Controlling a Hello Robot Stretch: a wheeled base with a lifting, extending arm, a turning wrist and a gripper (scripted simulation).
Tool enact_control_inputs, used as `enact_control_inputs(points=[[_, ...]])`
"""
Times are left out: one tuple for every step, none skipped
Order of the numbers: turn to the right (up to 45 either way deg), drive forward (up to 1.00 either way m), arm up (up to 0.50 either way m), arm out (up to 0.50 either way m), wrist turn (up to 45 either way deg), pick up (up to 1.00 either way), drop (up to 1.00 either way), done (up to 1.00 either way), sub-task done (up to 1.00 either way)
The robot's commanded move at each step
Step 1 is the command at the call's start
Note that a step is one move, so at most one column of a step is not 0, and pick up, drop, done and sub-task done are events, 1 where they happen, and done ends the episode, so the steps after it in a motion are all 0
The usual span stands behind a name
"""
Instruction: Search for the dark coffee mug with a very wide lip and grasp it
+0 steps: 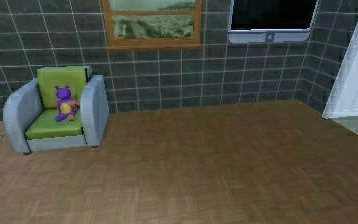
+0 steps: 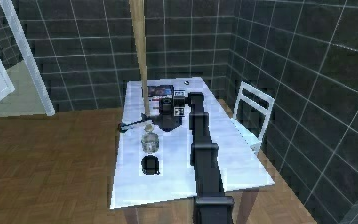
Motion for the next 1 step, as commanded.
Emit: enact_control_inputs(points=[[0.0, 0.00, 0.00, 0.00, 24.0, 0.00, 0.00, 0.00, 0.00]])
